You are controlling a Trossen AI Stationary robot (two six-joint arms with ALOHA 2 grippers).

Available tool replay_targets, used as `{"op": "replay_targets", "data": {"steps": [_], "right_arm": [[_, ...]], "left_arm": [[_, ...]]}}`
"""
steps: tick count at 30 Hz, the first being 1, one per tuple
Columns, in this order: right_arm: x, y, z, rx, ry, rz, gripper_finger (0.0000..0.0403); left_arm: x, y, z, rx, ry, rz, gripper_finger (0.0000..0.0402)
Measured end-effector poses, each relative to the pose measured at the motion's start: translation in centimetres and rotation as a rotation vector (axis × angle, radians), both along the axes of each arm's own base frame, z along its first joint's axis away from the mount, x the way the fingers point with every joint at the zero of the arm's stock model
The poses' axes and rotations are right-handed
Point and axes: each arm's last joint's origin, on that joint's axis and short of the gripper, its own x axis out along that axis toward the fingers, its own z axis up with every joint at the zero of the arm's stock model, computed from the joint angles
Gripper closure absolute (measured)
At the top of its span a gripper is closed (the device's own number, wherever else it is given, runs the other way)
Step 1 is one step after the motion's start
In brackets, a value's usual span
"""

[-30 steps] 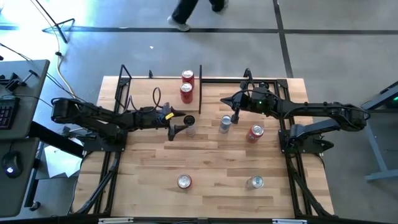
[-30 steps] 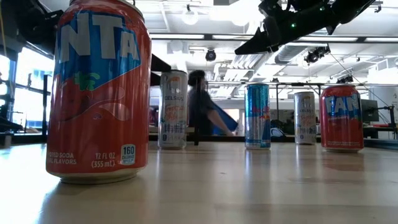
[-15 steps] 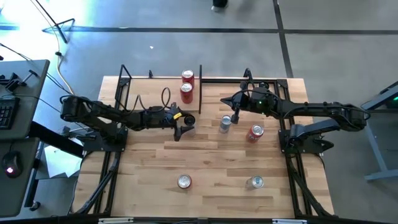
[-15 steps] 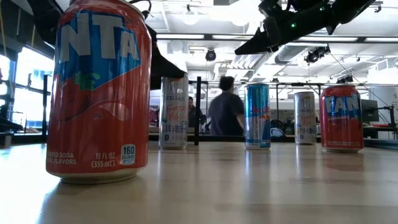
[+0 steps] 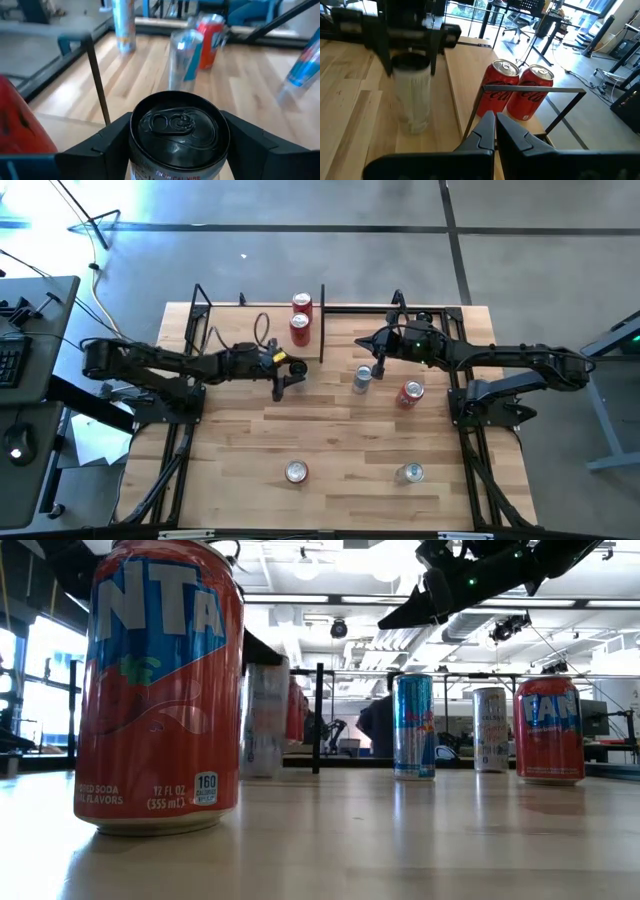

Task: Place canned beverage on shelf
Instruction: Put the bottom white yellow soda can on the shelf

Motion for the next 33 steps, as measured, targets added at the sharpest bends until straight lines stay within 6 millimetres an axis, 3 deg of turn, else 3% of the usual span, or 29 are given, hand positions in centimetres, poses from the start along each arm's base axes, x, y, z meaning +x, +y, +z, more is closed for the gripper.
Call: {"op": "replay_targets", "data": {"steps": [11,17,26,33], "right_arm": [[0.0,0.0,-0.1,0.005,0.010,0.000,0.0403],[0.0,0.0,-0.1,0.006,0.011,0.004,0.0403],[0.0,0.0,-0.1,0.009,0.012,0.010,0.0403],[0.0,0.1,-0.2,0.010,0.015,0.011,0.0403]], "left_arm": [[-3.9,2.1,7.4,0.147,0.063,-0.040,0.0161],[-6.1,4.5,9.9,0.197,0.036,-0.037,0.0161],[-8.3,10.6,9.3,0.231,0.023,0.047,0.0161],[-8.4,15.5,6.9,0.212,-0.031,0.032,0.0161]]}}
